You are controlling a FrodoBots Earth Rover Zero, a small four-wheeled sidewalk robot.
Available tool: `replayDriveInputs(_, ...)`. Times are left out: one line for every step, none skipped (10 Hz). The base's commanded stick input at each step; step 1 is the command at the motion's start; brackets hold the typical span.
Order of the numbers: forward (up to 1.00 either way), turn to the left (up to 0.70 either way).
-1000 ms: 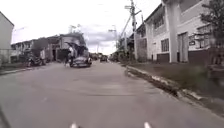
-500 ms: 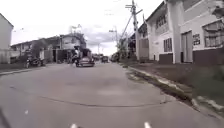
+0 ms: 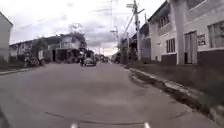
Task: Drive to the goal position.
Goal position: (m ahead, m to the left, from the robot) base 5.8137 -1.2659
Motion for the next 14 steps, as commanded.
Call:
replayDriveInputs(0.7,0.0)
replayDriveInputs(0.7,0.0)
replayDriveInputs(0.7,0.0)
replayDriveInputs(0.7,0.0)
replayDriveInputs(0.7,0.0)
replayDriveInputs(0.7,0.0)
replayDriveInputs(0.7,0.0)
replayDriveInputs(0.7,0.0)
replayDriveInputs(0.7,0.0)
replayDriveInputs(0.7,0.0)
replayDriveInputs(0.7,0.0)
replayDriveInputs(0.7,0.0)
replayDriveInputs(0.7,0.0)
replayDriveInputs(0.7,0.0)
